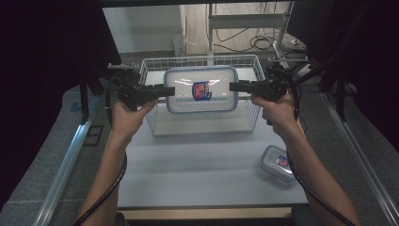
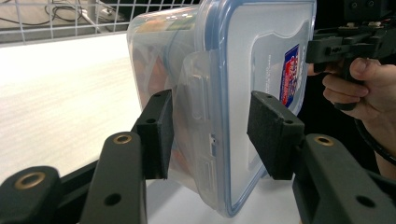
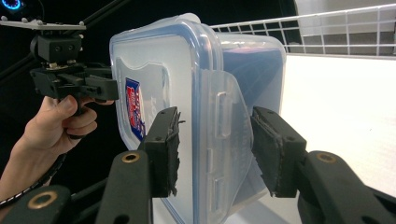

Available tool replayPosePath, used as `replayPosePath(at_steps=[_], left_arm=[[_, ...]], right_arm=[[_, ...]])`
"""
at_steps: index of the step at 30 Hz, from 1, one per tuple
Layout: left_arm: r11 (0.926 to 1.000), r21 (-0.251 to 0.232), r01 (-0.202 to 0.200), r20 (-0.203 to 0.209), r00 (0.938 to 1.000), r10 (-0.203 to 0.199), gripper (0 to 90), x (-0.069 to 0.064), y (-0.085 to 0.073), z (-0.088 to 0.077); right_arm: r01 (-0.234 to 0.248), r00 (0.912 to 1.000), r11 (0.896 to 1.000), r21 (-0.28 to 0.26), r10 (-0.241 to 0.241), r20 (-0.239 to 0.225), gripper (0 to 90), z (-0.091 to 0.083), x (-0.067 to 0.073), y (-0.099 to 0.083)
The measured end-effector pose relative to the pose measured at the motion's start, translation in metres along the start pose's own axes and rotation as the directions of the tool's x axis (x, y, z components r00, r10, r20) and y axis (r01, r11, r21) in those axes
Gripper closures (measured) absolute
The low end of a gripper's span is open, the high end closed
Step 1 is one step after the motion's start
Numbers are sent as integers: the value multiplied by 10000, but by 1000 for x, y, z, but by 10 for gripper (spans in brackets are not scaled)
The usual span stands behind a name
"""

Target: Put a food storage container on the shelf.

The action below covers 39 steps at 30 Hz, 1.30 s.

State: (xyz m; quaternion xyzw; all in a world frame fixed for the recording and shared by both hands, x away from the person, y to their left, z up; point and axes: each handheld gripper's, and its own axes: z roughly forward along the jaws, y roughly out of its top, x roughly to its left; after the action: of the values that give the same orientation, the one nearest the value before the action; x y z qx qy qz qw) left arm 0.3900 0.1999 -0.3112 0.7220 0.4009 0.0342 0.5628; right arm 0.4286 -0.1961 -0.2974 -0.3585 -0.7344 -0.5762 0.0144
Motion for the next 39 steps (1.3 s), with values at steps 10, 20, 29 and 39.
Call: replayPosePath(at_steps=[10,20,29,39], left_arm=[[9997,94,244,14,9997,-245,517,16,17,12],[9987,167,479,-108,9988,-478,515,28,28,16],[9964,231,816,-161,9966,-813,514,39,31,24],[9957,304,871,-285,9959,-863,511,38,35,26]], right_arm=[[-334,9994,9992,-213,337,116,531,8,-17,12],[-572,9983,9982,-172,573,95,529,19,-28,21],[-750,9967,9972,-30,751,305,522,28,-37,27],[-927,9951,9956,-95,930,342,506,31,-42,28]])
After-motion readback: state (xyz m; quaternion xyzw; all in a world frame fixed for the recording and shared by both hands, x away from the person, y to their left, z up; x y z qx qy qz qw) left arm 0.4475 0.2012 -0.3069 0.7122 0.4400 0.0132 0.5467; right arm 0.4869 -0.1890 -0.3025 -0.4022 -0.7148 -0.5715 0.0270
